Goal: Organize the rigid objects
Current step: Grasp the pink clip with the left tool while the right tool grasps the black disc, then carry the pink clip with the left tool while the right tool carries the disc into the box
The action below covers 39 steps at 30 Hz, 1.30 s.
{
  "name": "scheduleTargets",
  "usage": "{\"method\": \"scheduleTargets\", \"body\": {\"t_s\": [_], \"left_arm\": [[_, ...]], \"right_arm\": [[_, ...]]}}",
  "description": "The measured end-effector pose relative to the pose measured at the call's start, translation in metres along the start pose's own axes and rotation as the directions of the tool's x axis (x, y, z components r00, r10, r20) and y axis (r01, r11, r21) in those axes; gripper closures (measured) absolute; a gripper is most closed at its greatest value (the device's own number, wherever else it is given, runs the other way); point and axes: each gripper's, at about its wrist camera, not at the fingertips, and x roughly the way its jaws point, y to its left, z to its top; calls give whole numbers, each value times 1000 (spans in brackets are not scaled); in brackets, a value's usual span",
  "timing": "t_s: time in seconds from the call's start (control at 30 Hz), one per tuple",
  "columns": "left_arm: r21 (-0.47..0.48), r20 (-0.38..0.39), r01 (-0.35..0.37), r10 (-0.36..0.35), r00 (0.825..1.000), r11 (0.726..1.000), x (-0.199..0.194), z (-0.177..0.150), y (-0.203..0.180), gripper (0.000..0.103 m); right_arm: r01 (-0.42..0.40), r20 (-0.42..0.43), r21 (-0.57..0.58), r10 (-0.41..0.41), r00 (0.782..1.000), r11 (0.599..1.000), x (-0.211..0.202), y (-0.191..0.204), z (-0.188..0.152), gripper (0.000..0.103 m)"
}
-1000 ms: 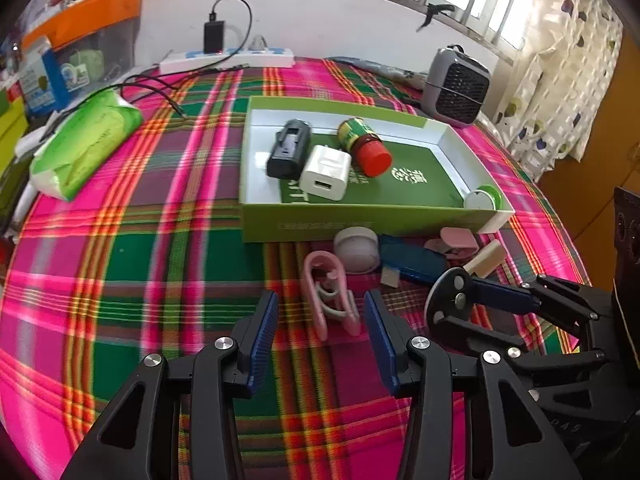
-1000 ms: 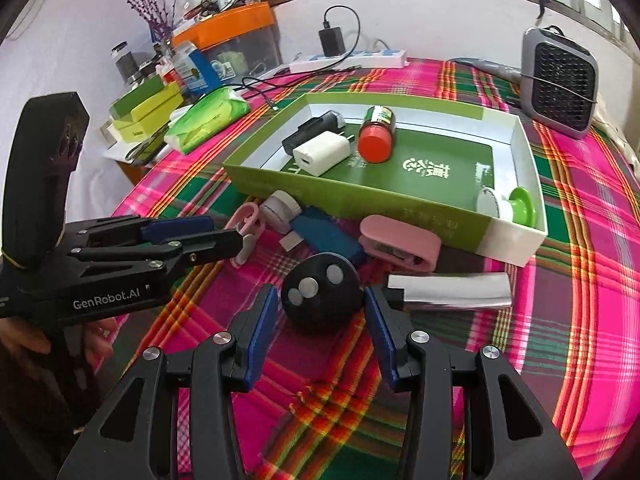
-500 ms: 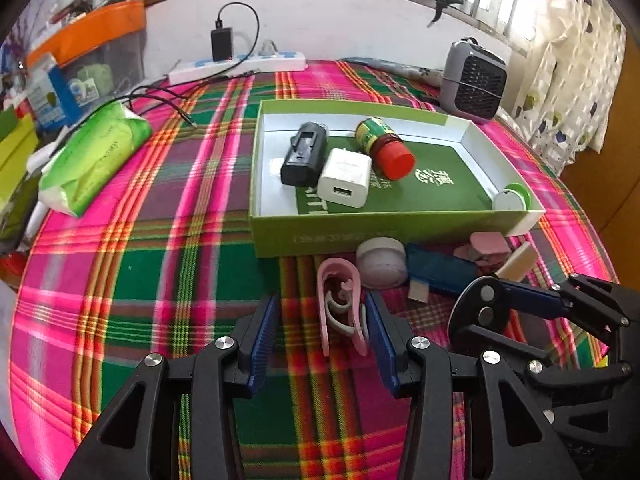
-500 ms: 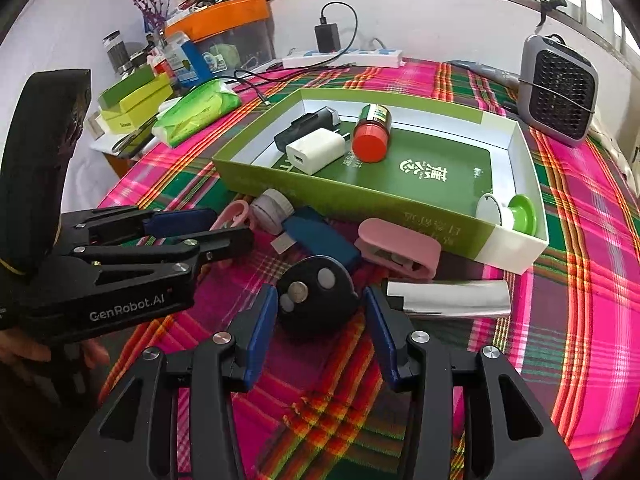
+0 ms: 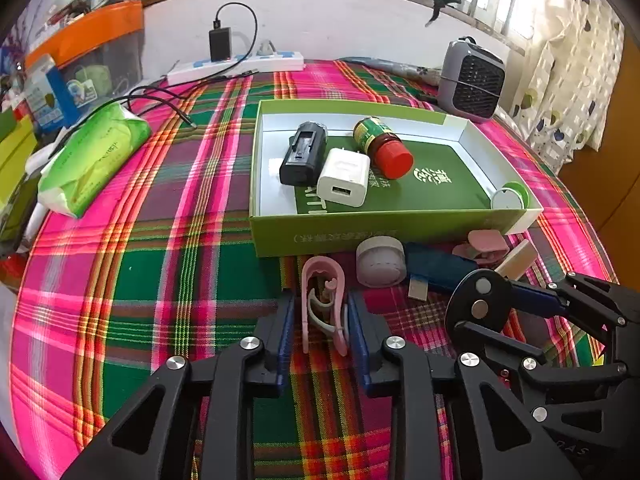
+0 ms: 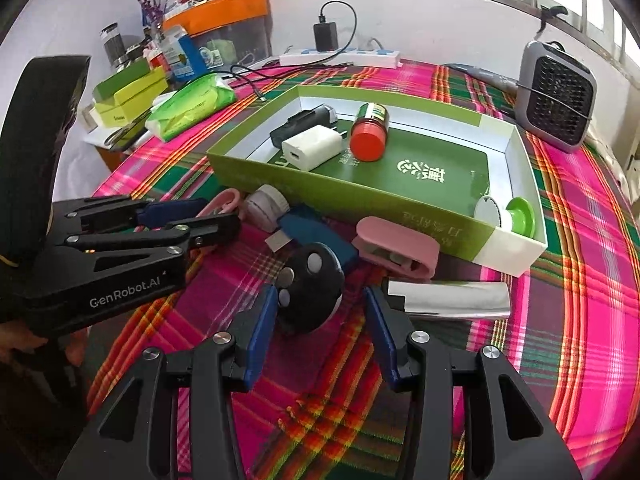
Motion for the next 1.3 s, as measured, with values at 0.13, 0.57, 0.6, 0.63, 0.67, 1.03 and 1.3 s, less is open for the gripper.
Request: {"method": "scheduleTargets", "body": {"t_s": [0.13, 0.57, 0.6, 0.63, 0.67, 1.03, 1.3], "left_arm": [[-7, 1, 7, -7, 1000, 1000, -1, 0, 1, 81], [-14, 5, 19, -19, 1000, 1000, -3, -1, 3, 81], [-15, 5, 18, -18, 1000, 1000, -3, -1, 3, 81], [-15, 5, 18, -18, 1000, 1000, -3, -1, 3, 81], [-15, 5, 19, -19, 1000, 1000, -3, -1, 3, 81], [-15, 18, 21, -21, 1000, 1000, -7, -1, 3, 81], [-13, 32, 23, -23, 999, 1000, -13, -1, 0, 81]], "right_arm": [[7, 0, -9, -7, 1000, 1000, -1, 3, 0, 57], [-4, 11, 2, 4, 1000, 1000, -2, 3, -1, 78], [-5, 11, 1, 5, 1000, 1000, -3, 3, -1, 78], [-6, 11, 2, 6, 1000, 1000, -2, 3, -1, 79], [-9, 12, 3, 9, 1000, 1000, -3, 3, -1, 81], [-15, 19, 22, 15, 1000, 1000, -4, 1, -1, 90], [-31, 47, 43, 29, 998, 999, -10, -3, -1, 90]]}}
